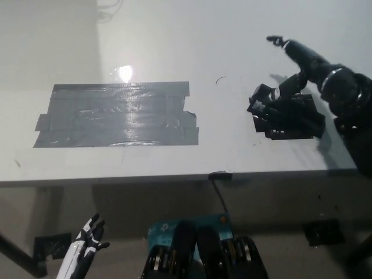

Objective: A stapler is kept on the black spot marked on the desk infront of the robot. The robot picks up the stapler using its right hand and passes it to a person

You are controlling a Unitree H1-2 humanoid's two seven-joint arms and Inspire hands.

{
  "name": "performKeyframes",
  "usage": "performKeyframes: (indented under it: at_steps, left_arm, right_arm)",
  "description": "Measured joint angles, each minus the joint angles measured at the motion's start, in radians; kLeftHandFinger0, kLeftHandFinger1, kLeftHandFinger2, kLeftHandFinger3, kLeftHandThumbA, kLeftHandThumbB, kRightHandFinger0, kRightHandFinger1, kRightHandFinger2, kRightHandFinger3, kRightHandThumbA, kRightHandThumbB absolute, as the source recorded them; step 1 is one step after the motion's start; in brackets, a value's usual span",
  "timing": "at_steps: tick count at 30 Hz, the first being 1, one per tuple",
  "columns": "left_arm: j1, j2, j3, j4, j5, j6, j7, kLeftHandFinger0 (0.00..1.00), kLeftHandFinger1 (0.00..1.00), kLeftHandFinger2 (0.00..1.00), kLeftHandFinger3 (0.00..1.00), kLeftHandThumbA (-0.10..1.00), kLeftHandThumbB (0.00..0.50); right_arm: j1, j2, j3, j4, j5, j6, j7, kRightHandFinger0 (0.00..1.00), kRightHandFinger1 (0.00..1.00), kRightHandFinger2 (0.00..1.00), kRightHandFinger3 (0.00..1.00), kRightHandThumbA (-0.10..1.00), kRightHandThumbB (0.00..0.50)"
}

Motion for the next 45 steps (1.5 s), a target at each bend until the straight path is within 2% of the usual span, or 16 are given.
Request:
performKeyframes:
  at_steps: [14, 18, 23, 31, 32, 33, 34, 35, 36, 37, 38, 39, 40, 42, 43, 45]
  left_arm:
    - [0.0, 0.0, 0.001, 0.001, 0.0, -0.001, -0.005, 0.84, 1.0, 1.0, 1.0, 0.89, 0.5]
    - [0.0, 0.0, 0.002, 0.001, 0.0, -0.001, -0.005, 0.85, 1.0, 1.0, 1.0, 0.88, 0.5]
    - [0.0, 0.0, 0.001, 0.001, 0.0, -0.001, -0.005, 0.85, 1.0, 1.0, 1.0, 0.89, 0.5]
    - [-0.001, 0.0, 0.001, 0.001, 0.001, -0.001, -0.005, 0.84, 1.0, 1.0, 1.0, 0.89, 0.5]
    - [-0.001, 0.0, 0.001, 0.001, 0.001, -0.001, -0.005, 0.84, 1.0, 1.0, 1.0, 0.88, 0.5]
    - [-0.002, 0.0, 0.001, 0.001, 0.001, -0.001, -0.005, 0.84, 1.0, 1.0, 1.0, 0.88, 0.5]
    - [-0.002, 0.0, 0.001, 0.001, 0.001, -0.001, -0.005, 0.85, 1.0, 1.0, 1.0, 0.87, 0.5]
    - [-0.002, 0.0, 0.001, 0.001, 0.001, -0.001, -0.005, 0.85, 1.0, 1.0, 1.0, 0.87, 0.5]
    - [-0.003, 0.0, 0.001, 0.001, 0.001, -0.001, -0.005, 0.86, 1.0, 1.0, 1.0, 0.86, 0.5]
    - [-0.003, 0.0, 0.001, 0.001, 0.001, -0.001, -0.006, 0.86, 1.0, 1.0, 1.0, 0.86, 0.5]
    - [-0.003, 0.0, 0.001, 0.0, 0.001, -0.001, -0.006, 0.86, 1.0, 1.0, 1.0, 0.86, 0.5]
    - [-0.003, 0.0, 0.002, 0.0, 0.0, -0.001, -0.006, 0.85, 1.0, 1.0, 1.0, 0.86, 0.5]
    - [-0.003, 0.0, 0.001, 0.0, 0.0, -0.001, -0.006, 0.84, 1.0, 1.0, 1.0, 0.86, 0.499]
    - [-0.005, 0.0, 0.001, 0.0, 0.001, -0.001, -0.006, 0.84, 1.0, 1.0, 1.0, 0.84, 0.499]
    - [-0.005, 0.0, 0.001, 0.0, 0.001, -0.001, -0.006, 0.83, 1.0, 1.0, 1.0, 0.84, 0.5]
    - [-0.006, 0.0, 0.001, 0.0, 0.001, -0.001, -0.006, 0.83, 1.0, 1.0, 1.0, 0.84, 0.492]
  right_arm:
    - [-0.01, 0.007, 0.09, 0.174, -0.062, -0.005, 0.0, 1.0, 1.0, 1.0, 1.0, 1.0, 0.37]
    - [-0.011, 0.007, 0.098, 0.207, -0.07, -0.016, 0.0, 1.0, 1.0, 1.0, 1.0, 1.0, 0.334]
    - [-0.011, 0.006, 0.098, 0.216, -0.072, -0.024, 0.0, 1.0, 1.0, 1.0, 1.0, 1.0, 0.391]
    - [-0.011, 0.012, 0.098, 0.216, -0.072, -0.03, 0.001, 1.0, 1.0, 1.0, 1.0, 1.0, 0.358]
    - [-0.011, 0.014, 0.098, 0.217, -0.072, -0.03, 0.002, 1.0, 1.0, 1.0, 1.0, 0.93, 0.34]
    - [-0.011, 0.015, 0.098, 0.218, -0.072, -0.03, 0.003, 0.98, 1.0, 0.97, 1.0, 0.73, 0.254]
    - [-0.014, 0.017, 0.097, 0.227, -0.071, -0.03, 0.004, 0.64, 0.75, 0.78, 0.78, 0.41, 0.261]
    - [-0.018, 0.02, 0.095, 0.24, -0.069, -0.033, 0.005, 0.59, 0.71, 0.71, 0.68, 0.31, 0.25]
    - [-0.022, 0.021, 0.094, 0.253, -0.067, -0.039, 0.004, 0.52, 0.64, 0.63, 0.49, 0.06, 0.246]
    - [-0.025, 0.022, 0.093, 0.264, -0.067, -0.044, 0.004, 0.44, 0.58, 0.55, 0.46, -0.07, 0.249]
    - [-0.029, 0.023, 0.092, 0.281, -0.066, -0.055, 0.003, 0.29, 0.43, 0.4, 0.41, -0.09, 0.207]
    - [-0.03, 0.023, 0.092, 0.286, -0.066, -0.058, 0.002, 0.19, 0.4, 0.46, 0.49, -0.1, 0.212]
    - [-0.03, 0.024, 0.091, 0.296, -0.066, -0.067, -0.004, 0.06, 0.41, 0.67, 0.74, -0.1, 0.201]
    - [-0.031, 0.027, 0.08, 0.329, -0.066, -0.102, -0.035, 0.11, 0.56, 0.93, 0.94, -0.1, 0.199]
    - [-0.033, 0.027, 0.074, 0.342, -0.065, -0.116, -0.045, 0.22, 0.72, 1.0, 1.0, -0.1, 0.186]
    - [-0.033, 0.028, 0.063, 0.359, -0.064, -0.135, -0.058, 0.25, 0.68, 0.95, 1.0, -0.1, 0.177]
